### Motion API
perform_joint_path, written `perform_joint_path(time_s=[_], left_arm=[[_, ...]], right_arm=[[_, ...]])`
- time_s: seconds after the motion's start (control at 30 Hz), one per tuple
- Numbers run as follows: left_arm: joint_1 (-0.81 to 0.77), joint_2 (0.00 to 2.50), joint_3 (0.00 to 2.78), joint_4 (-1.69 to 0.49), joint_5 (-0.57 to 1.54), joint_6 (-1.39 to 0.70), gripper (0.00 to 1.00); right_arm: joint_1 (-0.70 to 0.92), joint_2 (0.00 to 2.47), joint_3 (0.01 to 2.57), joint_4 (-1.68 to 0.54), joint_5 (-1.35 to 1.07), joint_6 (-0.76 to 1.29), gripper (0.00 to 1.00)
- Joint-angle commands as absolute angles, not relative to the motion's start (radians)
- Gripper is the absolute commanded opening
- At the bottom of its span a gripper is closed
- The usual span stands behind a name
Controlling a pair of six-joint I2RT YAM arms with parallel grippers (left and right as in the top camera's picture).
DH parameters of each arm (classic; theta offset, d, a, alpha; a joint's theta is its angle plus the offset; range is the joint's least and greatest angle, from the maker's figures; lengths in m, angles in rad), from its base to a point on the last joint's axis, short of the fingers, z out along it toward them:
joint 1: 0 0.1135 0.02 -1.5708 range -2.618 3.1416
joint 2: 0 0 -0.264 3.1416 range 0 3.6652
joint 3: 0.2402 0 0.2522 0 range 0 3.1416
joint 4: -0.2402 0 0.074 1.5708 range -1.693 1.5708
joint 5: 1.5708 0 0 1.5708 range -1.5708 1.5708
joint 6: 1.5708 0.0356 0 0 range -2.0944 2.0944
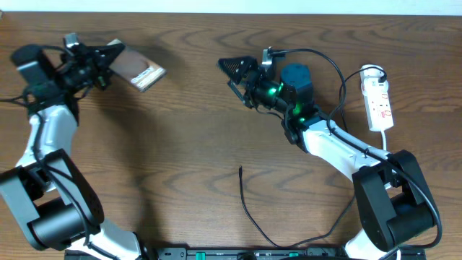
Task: Plug charger to phone and switch on socket
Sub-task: 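Lower the right gripper onto the black cable's USB-C plug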
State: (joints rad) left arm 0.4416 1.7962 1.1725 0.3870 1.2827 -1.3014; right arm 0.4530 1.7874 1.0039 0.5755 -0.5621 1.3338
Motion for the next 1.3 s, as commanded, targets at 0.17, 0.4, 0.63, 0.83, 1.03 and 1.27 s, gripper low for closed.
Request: perform_joint_path(time_s=[0.17, 0.4, 0.63, 0.83, 1.03, 1.27], left_arm=[[0.463, 1.794, 1.178, 0.474, 1.572, -1.275, 0.07], [0.443, 1.794, 1.178, 0.474, 1.572, -1.249, 0.08], [0.433, 1.794, 1.178, 0.474, 1.572, -1.241, 0.08], [0.432, 1.794, 1.178, 0.474, 1.572, -1.238, 0.07], [0.432, 1.794, 1.178, 0.474, 1.572, -1.233, 0.07], [0.432, 1.794, 1.178, 0.474, 1.572, -1.224, 0.08]], right_arm=[[0.425, 1.786, 1.22, 0.118, -0.632, 0.962, 0.99], [0.427, 1.786, 1.628, -0.667, -0.298, 0.653, 0.99], [0.437, 1.8, 1.698, -0.97, -0.249, 0.619, 0.99], [0.513, 1.89, 1.698, -1.108, -0.249, 0.612, 0.99], [0.621, 2.011, 1.698, -1.174, -0.249, 0.616, 0.99], [0.707, 2.099, 1.698, -1.242, -0.244, 0.71, 0.99]])
